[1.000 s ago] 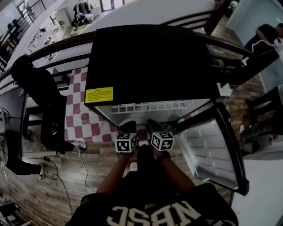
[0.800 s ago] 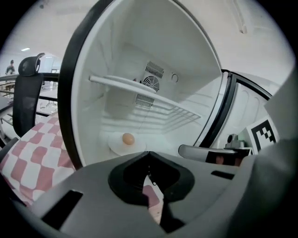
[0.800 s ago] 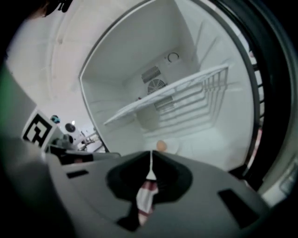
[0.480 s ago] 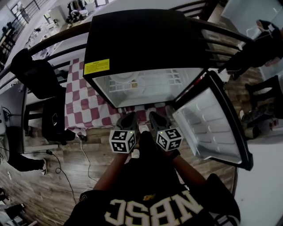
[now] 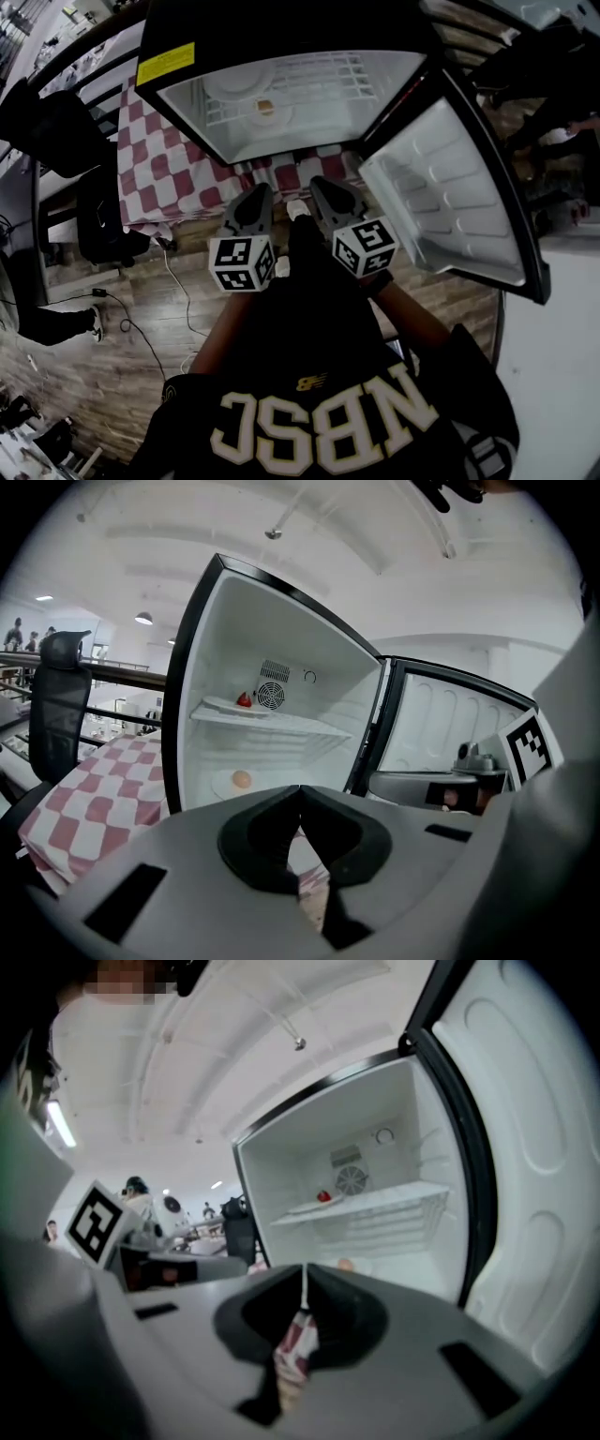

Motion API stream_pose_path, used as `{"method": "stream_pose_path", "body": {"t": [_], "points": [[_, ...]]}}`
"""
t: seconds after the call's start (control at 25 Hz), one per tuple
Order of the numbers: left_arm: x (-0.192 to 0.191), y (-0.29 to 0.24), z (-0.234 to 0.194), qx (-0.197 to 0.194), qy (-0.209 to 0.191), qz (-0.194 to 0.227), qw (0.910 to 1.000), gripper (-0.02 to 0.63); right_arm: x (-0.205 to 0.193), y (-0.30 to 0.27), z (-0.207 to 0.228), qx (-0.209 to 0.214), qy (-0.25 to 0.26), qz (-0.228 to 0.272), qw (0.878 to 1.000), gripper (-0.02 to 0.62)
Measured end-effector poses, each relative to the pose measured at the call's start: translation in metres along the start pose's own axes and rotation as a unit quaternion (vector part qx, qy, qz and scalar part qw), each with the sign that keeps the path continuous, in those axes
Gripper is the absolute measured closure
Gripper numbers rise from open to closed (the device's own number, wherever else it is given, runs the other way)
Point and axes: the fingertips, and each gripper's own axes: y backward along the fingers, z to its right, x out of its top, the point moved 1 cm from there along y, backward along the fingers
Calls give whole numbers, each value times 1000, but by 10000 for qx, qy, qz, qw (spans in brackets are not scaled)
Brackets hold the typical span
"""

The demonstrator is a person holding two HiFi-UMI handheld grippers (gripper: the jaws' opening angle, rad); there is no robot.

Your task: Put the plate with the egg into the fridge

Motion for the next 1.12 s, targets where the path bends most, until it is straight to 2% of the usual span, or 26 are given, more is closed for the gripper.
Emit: {"method": "stream_pose_path", "body": {"t": [0.2,0.56,1.0,1.12], "points": [[-3,4,5,-16,176,68,9998,583,3,4,-4,215,-20,3,9998,566],[-5,7,19,-174,151,27,9997,583,-2,14,-7,230,39,-179,9996,566],[-5,0,19,-128,-23,-155,9998,583,3,0,6,281,-44,-213,9994,566],[-6,-5,15,-124,-17,-223,9997,583,0,-6,5,419,-50,-307,9986,566]]}}
